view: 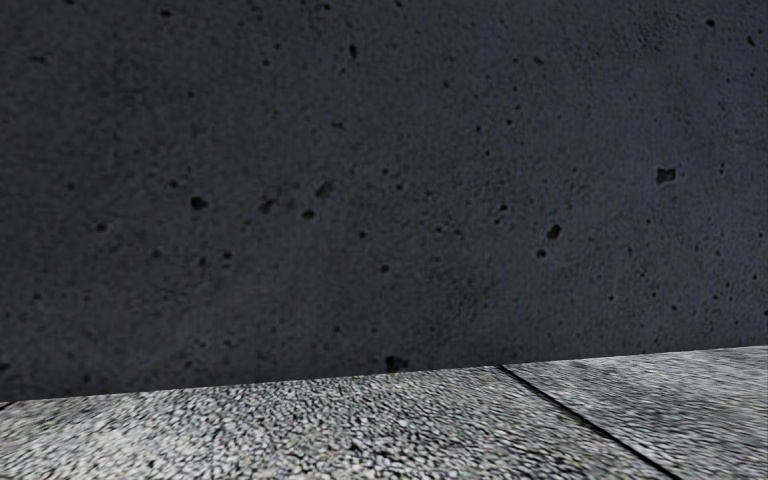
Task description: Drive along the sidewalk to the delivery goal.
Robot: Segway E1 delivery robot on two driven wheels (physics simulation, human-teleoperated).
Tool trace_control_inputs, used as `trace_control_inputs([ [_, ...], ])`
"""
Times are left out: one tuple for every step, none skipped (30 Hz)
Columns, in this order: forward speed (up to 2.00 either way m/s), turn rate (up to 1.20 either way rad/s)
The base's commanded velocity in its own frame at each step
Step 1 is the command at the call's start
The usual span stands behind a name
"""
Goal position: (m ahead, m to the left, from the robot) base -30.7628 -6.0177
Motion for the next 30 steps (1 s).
trace_control_inputs([
  [0.0,0.0],
  [0.0,0.0],
  [0.0,0.0],
  [0.0,0.0],
  [0.0,0.0],
  [0.0,0.0],
  [0.0,0.0],
  [0.0,0.0],
  [0.0,0.0],
  [0.0,0.0],
  [0.0,0.0],
  [0.0,0.0],
  [0.0,0.0],
  [0.0,0.0],
  [0.0,0.0],
  [0.0,0.0],
  [0.0,0.0],
  [0.0,0.0],
  [0.0,0.0],
  [0.0,0.0],
  [0.0,0.0],
  [0.0,0.0],
  [0.0,0.0],
  [0.0,0.0],
  [0.0,0.0],
  [0.0,0.0],
  [0.0,0.0],
  [0.0,0.0],
  [0.0,0.0],
  [0.0,0.0],
])
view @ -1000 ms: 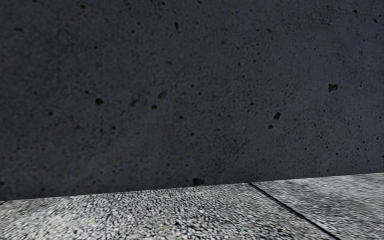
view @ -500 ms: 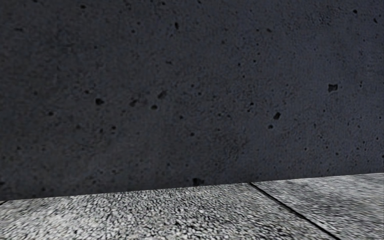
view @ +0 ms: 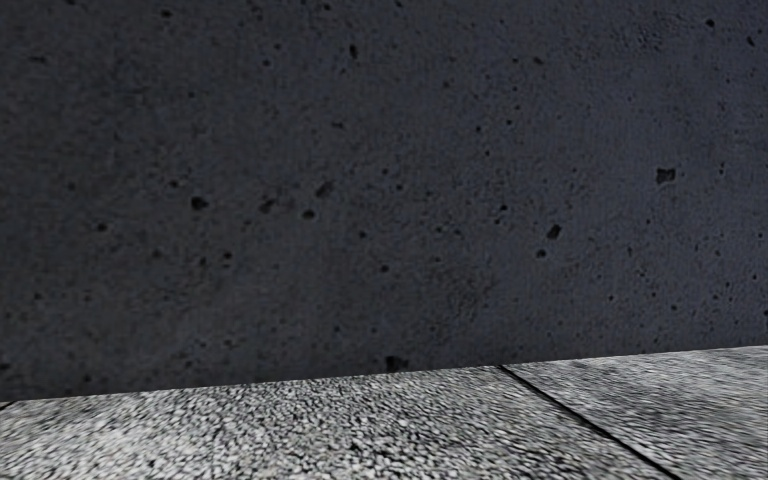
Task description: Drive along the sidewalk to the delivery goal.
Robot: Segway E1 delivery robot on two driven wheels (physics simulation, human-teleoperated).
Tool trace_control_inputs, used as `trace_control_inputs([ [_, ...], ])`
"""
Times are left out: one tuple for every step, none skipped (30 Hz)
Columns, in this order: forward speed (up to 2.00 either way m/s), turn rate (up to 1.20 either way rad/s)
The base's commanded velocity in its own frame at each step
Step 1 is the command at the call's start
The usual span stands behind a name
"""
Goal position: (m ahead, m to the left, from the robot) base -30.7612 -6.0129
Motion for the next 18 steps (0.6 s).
trace_control_inputs([
  [0.08,-0.13],
  [0.08,-0.13],
  [0.55,-0.26],
  [0.85,-0.33],
  [0.97,-0.46],
  [0.97,-0.46],
  [1.09,-0.56],
  [1.16,-0.59],
  [1.21,-0.6],
  [1.21,-0.6],
  [1.23,-0.6],
  [1.25,-0.64],
  [1.28,-0.78],
  [1.29,-0.88],
  [1.29,-0.88],
  [1.29,-0.91],
  [1.29,-0.92],
  [1.29,-0.92],
])
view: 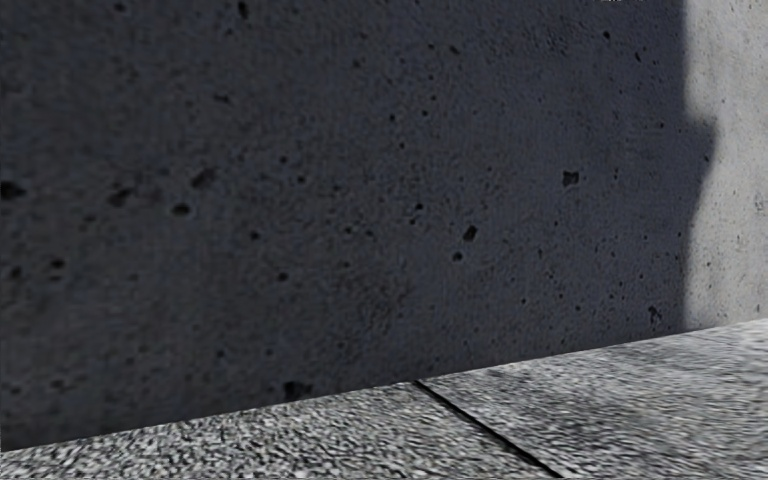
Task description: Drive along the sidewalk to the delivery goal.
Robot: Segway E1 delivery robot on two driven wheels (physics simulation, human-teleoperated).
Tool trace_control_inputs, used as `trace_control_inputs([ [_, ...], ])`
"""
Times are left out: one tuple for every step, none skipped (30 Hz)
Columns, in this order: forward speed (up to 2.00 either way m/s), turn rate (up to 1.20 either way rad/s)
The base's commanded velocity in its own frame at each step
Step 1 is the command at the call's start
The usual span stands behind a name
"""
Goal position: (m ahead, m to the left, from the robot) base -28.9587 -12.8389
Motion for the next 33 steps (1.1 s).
trace_control_inputs([
  [1.29,-0.92],
  [1.29,-0.92],
  [1.29,-0.92],
  [1.29,-0.92],
  [1.29,-0.92],
  [1.3,-0.92],
  [1.3,-0.92],
  [1.3,-0.92],
  [1.3,-0.92],
  [1.3,-0.92],
  [1.3,-0.92],
  [1.3,-0.92],
  [1.3,-0.92],
  [1.3,-0.92],
  [1.3,-0.92],
  [1.3,-0.92],
  [1.3,-0.92],
  [1.3,-0.92],
  [1.3,-0.92],
  [1.3,-0.92],
  [1.31,-0.92],
  [1.32,-0.92],
  [1.32,-0.92],
  [1.32,-0.92],
  [1.32,-0.92],
  [1.33,-0.92],
  [1.33,-0.92],
  [1.33,-0.92],
  [1.33,-0.92],
  [1.33,-0.92],
  [1.33,-0.92],
  [1.34,-0.92],
  [1.34,-0.92],
])
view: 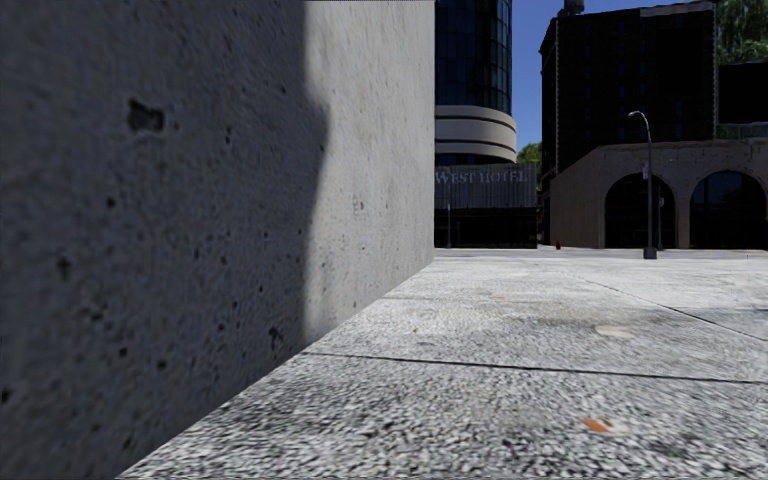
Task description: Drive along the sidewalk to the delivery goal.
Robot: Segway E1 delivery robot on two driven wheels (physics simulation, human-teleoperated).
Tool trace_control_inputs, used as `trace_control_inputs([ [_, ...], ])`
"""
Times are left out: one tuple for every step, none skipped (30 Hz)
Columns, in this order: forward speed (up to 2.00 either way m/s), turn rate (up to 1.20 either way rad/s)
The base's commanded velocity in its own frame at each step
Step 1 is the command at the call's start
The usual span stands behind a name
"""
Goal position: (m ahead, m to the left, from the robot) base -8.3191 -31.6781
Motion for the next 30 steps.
trace_control_inputs([
  [1.34,-0.92],
  [1.35,-0.92],
  [1.35,-0.92],
  [1.36,-0.92],
  [1.36,-0.92],
  [1.36,-0.92],
  [1.37,-0.92],
  [1.37,-0.92],
  [1.38,-0.92],
  [1.38,-0.92],
  [1.38,-0.92],
  [1.4,-0.92],
  [1.42,-0.92],
  [1.42,-0.92],
  [1.45,-0.92],
  [1.48,-0.92],
  [1.51,-0.92],
  [1.53,-0.92],
  [1.53,-0.92],
  [1.53,-0.92],
  [1.53,-0.92],
  [1.53,-0.92],
  [1.53,-0.92],
  [1.53,-0.92],
  [1.53,-0.92],
  [1.53,-0.95],
  [1.53,-0.99],
  [1.54,-1.03],
  [1.54,-1.03],
  [1.56,-1.05],
])
